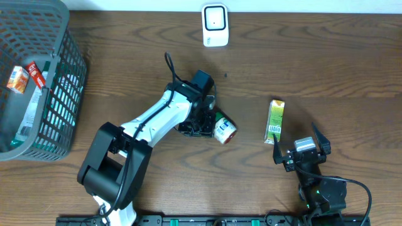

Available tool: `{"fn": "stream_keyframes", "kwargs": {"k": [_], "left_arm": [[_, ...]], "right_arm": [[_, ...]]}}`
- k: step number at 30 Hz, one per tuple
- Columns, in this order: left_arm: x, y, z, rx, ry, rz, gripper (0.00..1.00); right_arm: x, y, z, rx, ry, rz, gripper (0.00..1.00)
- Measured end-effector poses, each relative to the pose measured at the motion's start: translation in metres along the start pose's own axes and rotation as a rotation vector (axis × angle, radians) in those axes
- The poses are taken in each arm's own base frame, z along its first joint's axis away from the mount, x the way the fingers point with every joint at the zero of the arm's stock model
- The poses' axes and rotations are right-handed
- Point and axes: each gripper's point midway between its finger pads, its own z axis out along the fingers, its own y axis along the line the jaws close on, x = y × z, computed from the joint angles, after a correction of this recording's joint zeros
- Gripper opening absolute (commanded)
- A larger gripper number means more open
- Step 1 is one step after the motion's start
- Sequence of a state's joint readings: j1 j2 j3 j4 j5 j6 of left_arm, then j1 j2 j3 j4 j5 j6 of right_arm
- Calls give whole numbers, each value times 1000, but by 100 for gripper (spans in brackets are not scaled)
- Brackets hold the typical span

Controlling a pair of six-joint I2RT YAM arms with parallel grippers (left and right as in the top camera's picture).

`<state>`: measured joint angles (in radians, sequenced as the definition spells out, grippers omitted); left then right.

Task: Scan the item barcode
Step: 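Carry the jar with the left gripper and place it on the table center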

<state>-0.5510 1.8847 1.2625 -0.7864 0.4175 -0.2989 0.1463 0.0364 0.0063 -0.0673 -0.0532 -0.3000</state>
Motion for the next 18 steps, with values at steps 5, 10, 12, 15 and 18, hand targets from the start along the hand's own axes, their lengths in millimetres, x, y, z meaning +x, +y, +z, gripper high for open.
{"fn": "stream_keyframes", "kwargs": {"k": [5, 10, 12, 15, 18], "left_arm": [[-7, -3, 0, 11, -27, -5, 48], [-8, -3, 0, 13, -31, -27, 62], [-8, -3, 0, 13, -30, -38, 74], [-8, -3, 0, 15, -29, -52, 80], [-7, -4, 0, 18, -28, -59, 84]], "right_arm": [[0, 0, 0, 0, 0, 0, 99], [0, 0, 0, 0, 0, 0, 99], [0, 0, 0, 0, 0, 0, 99], [0, 0, 0, 0, 0, 0, 99], [0, 0, 0, 0, 0, 0, 99]]}}
